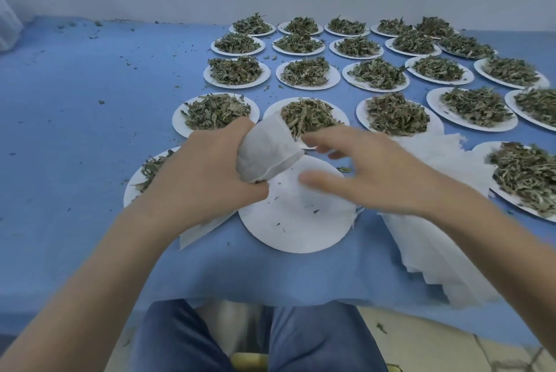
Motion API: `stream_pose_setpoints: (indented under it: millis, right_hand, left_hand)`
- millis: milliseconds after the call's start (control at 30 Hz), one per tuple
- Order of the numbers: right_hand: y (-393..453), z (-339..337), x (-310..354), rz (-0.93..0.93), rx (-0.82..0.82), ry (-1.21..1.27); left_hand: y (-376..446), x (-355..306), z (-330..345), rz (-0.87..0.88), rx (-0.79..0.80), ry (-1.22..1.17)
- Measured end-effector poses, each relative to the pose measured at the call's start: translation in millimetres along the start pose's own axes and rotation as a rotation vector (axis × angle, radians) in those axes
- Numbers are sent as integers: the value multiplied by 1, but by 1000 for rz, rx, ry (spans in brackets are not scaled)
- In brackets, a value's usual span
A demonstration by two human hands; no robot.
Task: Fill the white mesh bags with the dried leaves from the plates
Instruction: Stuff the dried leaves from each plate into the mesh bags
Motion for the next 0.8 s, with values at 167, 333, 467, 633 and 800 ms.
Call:
stream_pose_setpoints:
  millis: [167,333,467,633,800]
  right_hand:
    - [-9,46,-16,136,218,-391]
    - [-5,56,-22,201,254,-437]
    - [-1,58,-23,231,264,-442]
    - [-2,46,-21,228,187,-336]
    - [4,22,-1,172,132,-260]
  left_hand:
    - [1,0,2,-36,23,113]
    - [-1,-3,5,-45,24,160]
    - [-2,-2,7,-50,30,153]
    - [1,-3,0,-50,16,125]
    - [11,-7,-22,-27,-36,77]
Point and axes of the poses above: each hand's wrist, its own y-axis towards the middle knuckle, its own z-axis out of the palm, x = y × z, the point moved 6 cm from there along y, towards the middle knuckle, and after that the axes turned 2 degrees about y, right-handed, at the moved point
